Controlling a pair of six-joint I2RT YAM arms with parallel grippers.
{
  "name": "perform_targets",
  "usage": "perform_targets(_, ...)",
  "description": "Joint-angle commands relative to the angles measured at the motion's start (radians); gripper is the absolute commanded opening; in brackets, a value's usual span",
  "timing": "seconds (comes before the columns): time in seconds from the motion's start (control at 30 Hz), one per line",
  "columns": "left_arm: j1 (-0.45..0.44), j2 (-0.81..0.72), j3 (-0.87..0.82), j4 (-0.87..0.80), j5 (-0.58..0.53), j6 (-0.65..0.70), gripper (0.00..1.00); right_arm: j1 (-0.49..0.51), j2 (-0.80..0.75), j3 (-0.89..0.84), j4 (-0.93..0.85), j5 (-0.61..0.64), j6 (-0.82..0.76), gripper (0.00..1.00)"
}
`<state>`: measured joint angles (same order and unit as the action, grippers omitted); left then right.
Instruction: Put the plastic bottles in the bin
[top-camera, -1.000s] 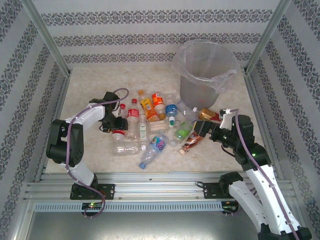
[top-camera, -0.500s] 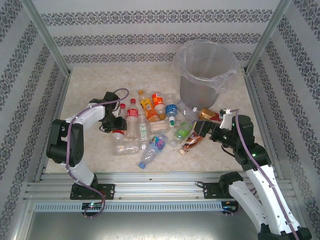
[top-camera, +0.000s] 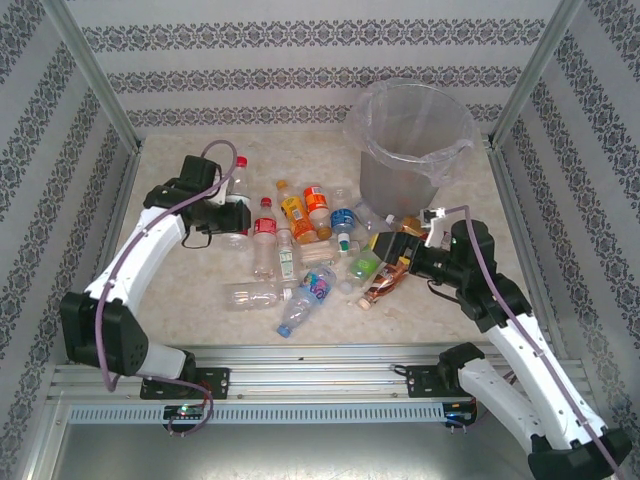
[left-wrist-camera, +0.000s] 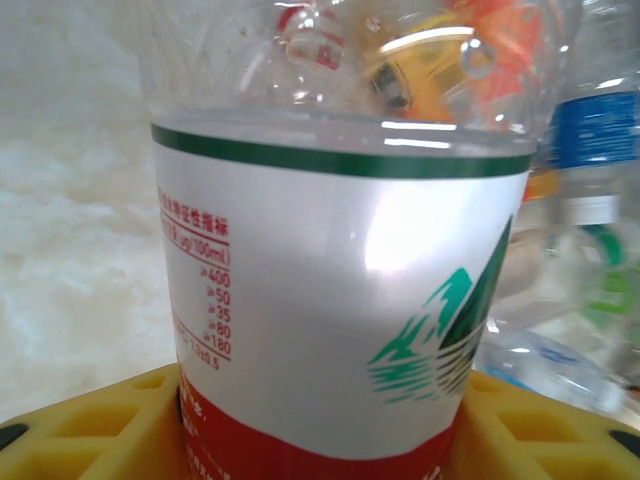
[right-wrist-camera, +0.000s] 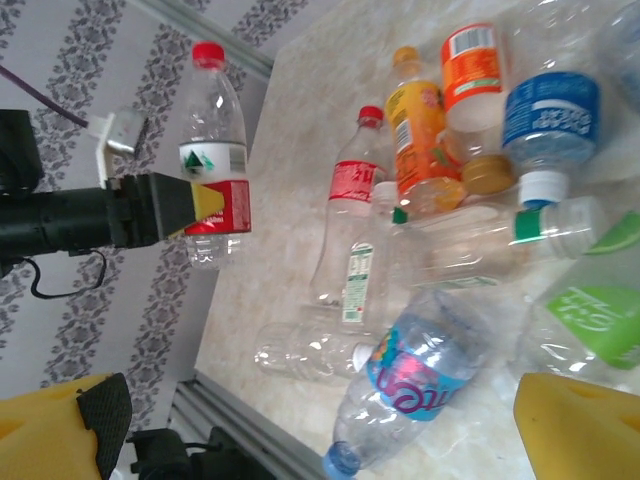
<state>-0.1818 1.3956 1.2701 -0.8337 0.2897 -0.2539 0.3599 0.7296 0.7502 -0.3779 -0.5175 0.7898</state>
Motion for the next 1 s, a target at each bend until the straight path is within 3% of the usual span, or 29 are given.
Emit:
perform_targets(0.0, -0.041, -0.059, 0.013, -0.016, 0.115, 0.006, 0.58, 0.06, 0.037, 0.043, 0.138, 0.004, 0.068, 0.98)
perform_targets(0.17, -0.159, -0.12, -0.018, 0.077, 0.196, -0.071, 0.59, 0.159, 0.141, 0.123, 0.205, 0.035, 0.053, 0.98)
perform_targets(0.4, -0.342, -0.148, -0.051, 0.201, 0.199, -0.147, 0.59, 0.246, 0.281, 0.211, 0.253, 0.037, 0.01, 0.97)
perform_targets(0.6, -0.409, -0.186, -0.115, 0.373, 0.253, -0.236, 0.59, 0.268, 0.344, 0.254, 0.226, 0.091, -0.021, 0.94)
perform_targets(0.97, -0.522, -0.13, -0.125, 0.471, 0.249, -0.266, 0.59, 0.271, 0.384, 0.268, 0.237, 0.123, -0.026, 0.9)
